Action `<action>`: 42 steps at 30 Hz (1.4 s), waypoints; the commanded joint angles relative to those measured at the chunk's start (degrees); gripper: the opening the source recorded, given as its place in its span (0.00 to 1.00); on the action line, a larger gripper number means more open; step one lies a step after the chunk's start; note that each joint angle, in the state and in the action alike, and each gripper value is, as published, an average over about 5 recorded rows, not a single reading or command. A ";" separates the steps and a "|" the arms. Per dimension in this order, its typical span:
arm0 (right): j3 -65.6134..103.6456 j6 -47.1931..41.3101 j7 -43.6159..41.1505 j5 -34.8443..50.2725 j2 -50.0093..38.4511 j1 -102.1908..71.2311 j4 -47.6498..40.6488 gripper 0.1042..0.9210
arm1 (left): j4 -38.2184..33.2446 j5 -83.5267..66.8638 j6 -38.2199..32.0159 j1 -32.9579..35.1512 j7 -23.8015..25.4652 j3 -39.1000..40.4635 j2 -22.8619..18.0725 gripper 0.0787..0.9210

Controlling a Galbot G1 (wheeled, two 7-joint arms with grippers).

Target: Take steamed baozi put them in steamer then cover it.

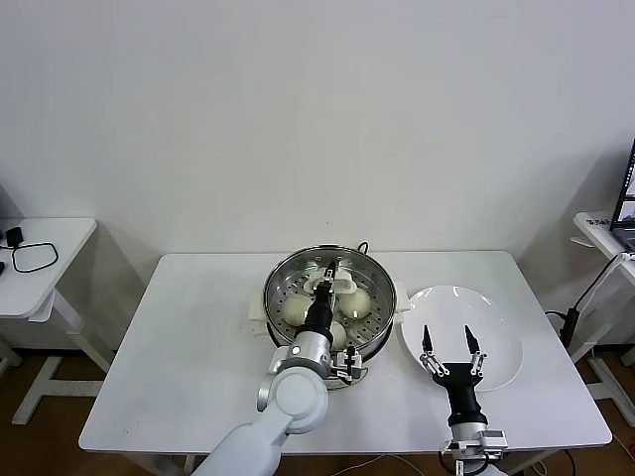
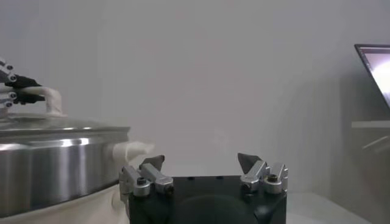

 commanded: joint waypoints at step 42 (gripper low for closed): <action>0.65 -6.17 0.24 2.12 -1.15 -1.24 6.20 0.88 | -25.83 -71.47 -30.20 35.16 -20.51 -37.15 -1.47 0.88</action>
